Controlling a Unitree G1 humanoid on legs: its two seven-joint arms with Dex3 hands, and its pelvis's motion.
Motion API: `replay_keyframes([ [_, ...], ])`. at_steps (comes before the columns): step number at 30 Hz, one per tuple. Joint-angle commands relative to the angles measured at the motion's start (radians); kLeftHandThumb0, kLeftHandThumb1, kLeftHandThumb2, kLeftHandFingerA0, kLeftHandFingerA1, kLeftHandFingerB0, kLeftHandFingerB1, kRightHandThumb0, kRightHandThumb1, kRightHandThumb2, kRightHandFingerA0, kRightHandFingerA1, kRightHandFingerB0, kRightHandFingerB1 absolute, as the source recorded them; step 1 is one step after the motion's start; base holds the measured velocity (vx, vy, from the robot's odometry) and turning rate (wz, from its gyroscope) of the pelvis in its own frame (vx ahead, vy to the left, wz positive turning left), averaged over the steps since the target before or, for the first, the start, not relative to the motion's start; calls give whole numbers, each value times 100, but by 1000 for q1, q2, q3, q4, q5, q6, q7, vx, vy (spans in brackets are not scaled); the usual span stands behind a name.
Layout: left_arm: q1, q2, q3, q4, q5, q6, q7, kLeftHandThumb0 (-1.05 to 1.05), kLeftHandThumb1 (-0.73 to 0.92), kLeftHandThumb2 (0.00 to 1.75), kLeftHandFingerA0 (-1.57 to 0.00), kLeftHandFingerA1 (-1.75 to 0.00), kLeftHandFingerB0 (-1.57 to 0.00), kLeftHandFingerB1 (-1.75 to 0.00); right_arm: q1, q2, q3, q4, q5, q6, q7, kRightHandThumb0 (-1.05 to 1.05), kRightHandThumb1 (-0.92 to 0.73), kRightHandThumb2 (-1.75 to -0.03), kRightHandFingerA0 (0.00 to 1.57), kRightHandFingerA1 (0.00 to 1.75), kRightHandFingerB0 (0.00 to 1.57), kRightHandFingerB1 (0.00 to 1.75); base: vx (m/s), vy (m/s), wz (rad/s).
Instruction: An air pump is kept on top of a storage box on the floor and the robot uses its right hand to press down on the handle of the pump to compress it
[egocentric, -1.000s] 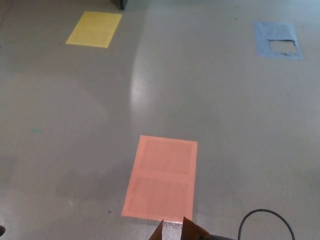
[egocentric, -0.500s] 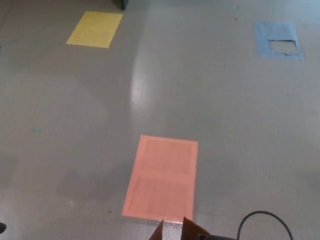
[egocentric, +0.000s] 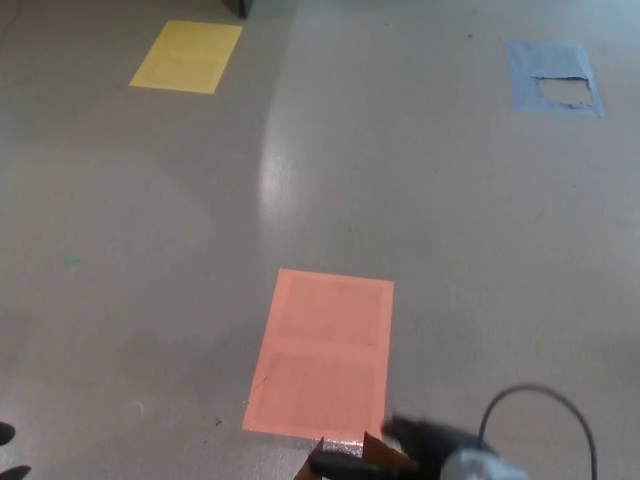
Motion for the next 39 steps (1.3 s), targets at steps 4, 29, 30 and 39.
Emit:
replay_keyframes([
  [4, -17, 35, 5, 7, 1, -7, -6, -60, 73, 62, -28, -32, -26, -29, -94, -140, -115, -308, 96, -172, 207, -88, -76, -107, 8, 33, 7, 15, 0, 0, 0],
  [29, -15, 50, 23, 19, -15, 1, -8, -59, 71, 61, -28, -32, -26, -29, 275, -305, -755, -1015, 360, -193, -46, -77, -77, -106, 0, 34, 10, 26, 0, 0, 0],
  [30, -14, 50, 23, 19, -14, 1, -7, -59, 71, 61, -28, -32, -26, -29, 274, -300, -764, -1000, 353, -190, -55, -77, -77, -106, 0, 34, 10, 26, 0, 0, 0],
  [39, 1, 43, 25, 19, -16, 7, 3, -61, 71, 61, -27, -32, -25, -29, 220, -281, -851, -509, 402, -276, -56, -67, -71, -101, 3, 42, 5, 37, 0, 0, 0],
])
